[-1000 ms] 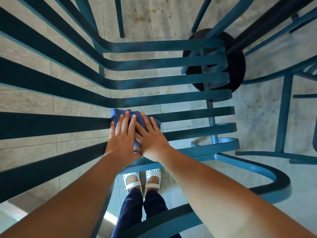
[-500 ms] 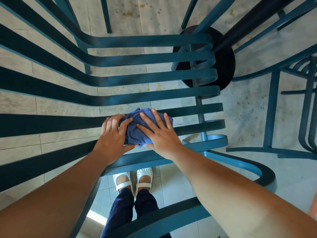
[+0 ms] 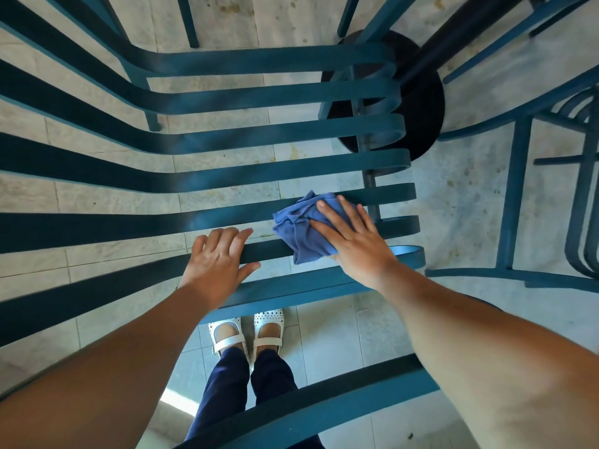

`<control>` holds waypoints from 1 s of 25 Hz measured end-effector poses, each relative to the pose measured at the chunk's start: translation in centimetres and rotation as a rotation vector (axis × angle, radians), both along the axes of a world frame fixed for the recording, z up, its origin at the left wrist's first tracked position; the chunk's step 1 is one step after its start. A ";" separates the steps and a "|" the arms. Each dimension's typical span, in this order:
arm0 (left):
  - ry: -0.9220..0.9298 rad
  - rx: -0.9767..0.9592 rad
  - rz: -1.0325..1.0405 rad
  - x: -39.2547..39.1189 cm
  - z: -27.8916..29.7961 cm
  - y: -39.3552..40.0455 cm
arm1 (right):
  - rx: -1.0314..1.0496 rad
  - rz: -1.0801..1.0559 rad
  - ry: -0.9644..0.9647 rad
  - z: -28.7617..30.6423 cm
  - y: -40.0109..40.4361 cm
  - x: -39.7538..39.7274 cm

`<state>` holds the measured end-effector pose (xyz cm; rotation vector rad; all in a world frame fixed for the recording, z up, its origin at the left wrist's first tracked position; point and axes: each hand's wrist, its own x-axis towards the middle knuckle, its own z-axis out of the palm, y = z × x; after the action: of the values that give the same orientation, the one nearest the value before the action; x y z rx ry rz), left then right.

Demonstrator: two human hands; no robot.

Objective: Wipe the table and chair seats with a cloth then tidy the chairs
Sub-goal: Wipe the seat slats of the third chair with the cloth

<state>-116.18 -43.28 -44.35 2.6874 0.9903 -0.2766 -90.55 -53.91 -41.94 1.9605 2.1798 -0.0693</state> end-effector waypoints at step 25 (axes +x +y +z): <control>0.178 -0.248 0.116 11.1 2.8 -2.9 | -0.065 -0.115 0.106 1.1 -3.3 8.7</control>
<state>-105.05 -46.19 -41.51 2.4046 1.0785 -0.5831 -81.87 -57.21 -40.84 2.0884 2.0962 -0.2641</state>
